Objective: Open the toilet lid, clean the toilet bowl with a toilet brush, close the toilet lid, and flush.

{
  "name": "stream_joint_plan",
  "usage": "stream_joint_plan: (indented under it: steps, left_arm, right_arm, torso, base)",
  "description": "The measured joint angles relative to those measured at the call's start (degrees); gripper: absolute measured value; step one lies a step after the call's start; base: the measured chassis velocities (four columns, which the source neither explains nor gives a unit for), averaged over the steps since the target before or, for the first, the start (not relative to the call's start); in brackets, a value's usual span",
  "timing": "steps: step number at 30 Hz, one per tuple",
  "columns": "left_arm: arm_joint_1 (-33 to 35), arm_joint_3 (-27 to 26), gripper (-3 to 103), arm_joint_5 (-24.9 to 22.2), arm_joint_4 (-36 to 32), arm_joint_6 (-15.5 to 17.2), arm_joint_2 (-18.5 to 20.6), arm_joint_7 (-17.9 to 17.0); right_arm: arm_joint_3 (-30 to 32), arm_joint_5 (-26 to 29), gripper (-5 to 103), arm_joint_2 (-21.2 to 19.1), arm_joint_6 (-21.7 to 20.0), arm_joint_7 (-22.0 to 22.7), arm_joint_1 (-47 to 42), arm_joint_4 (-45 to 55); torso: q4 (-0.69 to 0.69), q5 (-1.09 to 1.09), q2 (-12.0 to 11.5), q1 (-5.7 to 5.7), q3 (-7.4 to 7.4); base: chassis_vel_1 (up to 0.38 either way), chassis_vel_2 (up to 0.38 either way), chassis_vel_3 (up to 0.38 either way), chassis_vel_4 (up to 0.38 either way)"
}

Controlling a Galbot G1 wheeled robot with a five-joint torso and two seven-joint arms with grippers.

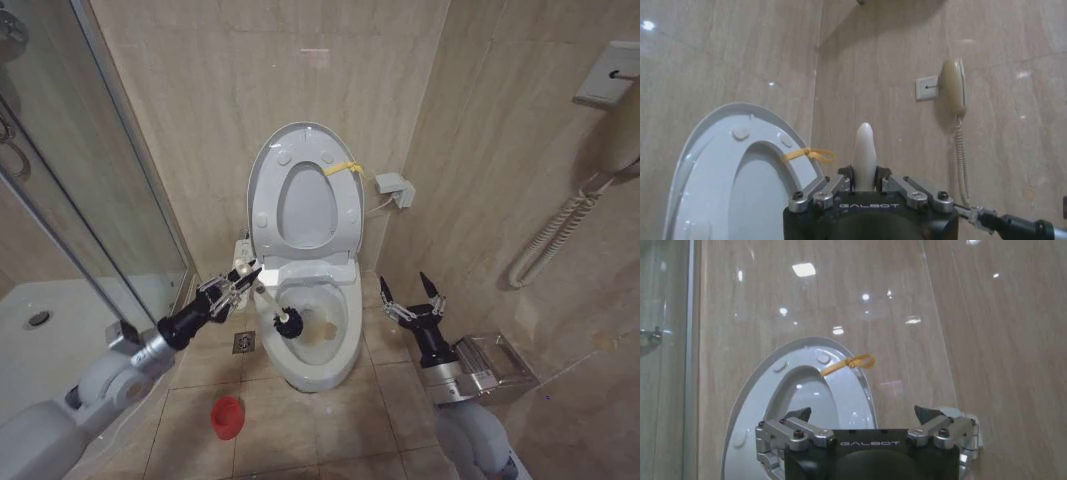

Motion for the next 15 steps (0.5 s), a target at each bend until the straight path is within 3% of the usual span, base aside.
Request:
stream_joint_plan:
  steps: [9, 15]
  left_arm:
    - [-11.27, 10.25, 21, -0.11, 5.36, 0.80, -3.46, 3.19]
    - [-20.67, 21.47, 21, 1.86, 13.11, 0.49, -8.45, 5.80]
  right_arm:
    - [0.09, -1.02, 100, 1.49, 0.11, 0.08, 1.56, -2.64]
    - [0.23, -1.87, 100, 2.06, 0.82, 0.14, 3.13, -4.91]
  torso:
    - [-0.02, 0.00, 0.01, -0.03, -0.01]
    - [-0.03, 0.00, 0.00, 0.02, 0.00]
  base:
    - [-0.051, 0.052, 0.048, -0.047]
    - [-0.163, 0.151, 0.165, -0.163]
